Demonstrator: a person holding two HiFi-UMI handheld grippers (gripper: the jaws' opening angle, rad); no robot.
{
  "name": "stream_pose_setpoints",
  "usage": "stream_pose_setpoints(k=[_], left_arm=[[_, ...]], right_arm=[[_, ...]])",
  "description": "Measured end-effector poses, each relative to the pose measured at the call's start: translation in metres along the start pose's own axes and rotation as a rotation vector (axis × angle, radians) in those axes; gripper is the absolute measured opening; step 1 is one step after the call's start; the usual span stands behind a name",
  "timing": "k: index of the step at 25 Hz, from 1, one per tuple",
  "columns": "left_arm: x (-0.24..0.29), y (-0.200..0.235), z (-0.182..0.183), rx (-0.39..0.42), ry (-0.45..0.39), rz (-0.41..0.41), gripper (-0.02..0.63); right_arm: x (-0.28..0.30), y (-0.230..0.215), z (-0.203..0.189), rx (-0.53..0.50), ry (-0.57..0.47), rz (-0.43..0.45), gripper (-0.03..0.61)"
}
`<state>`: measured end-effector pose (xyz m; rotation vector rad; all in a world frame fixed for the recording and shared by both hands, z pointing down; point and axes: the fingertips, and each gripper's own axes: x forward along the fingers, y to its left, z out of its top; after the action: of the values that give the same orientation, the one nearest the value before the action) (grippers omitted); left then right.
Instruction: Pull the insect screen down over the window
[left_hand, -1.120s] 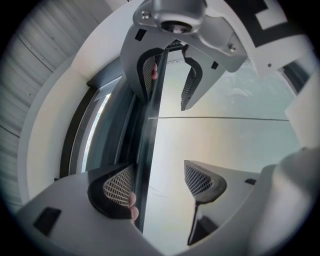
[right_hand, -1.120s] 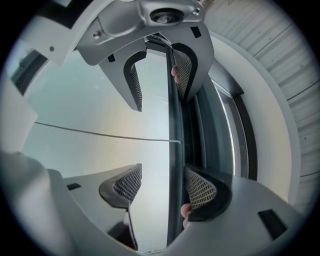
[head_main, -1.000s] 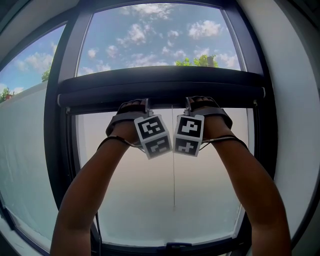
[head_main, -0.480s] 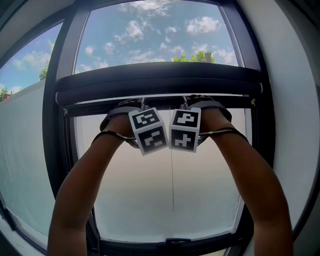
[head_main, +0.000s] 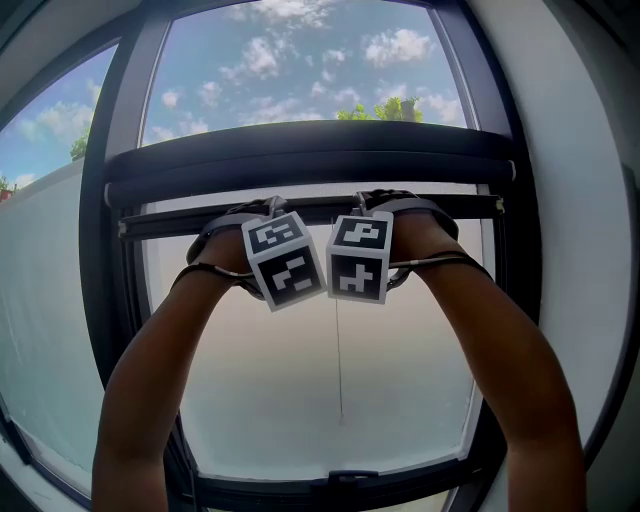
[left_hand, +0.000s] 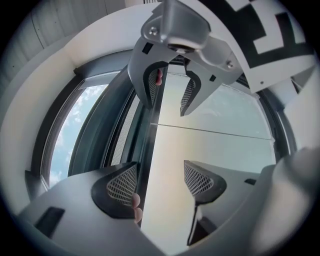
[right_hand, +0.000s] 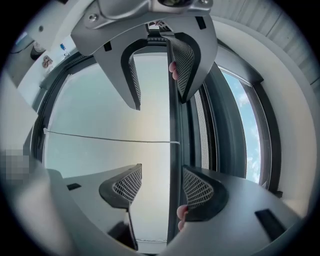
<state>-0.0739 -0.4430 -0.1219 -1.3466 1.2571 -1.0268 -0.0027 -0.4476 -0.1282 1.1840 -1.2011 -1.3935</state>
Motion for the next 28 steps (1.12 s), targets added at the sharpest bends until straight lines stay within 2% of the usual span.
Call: stream_pose_setpoints(k=[9, 14, 28], left_arm=[[0.001, -0.016, -0.003, 0.032, 0.016, -0.007, 0.293], [0.004, -0.049, -0.010, 0.061, 0.038, -0.088, 0.291], [-0.010, -0.085, -0.010, 0.042, 0.016, -0.155, 0.288]], right_arm=[[-0.001, 0.017, 0.000, -0.014, -0.015, 0.036, 0.253], [0.000, 0.050, 0.001, -0.030, -0.023, 0.121, 0.253], [-0.016, 0.084, 0.001, -0.018, -0.057, 0.152, 0.253]])
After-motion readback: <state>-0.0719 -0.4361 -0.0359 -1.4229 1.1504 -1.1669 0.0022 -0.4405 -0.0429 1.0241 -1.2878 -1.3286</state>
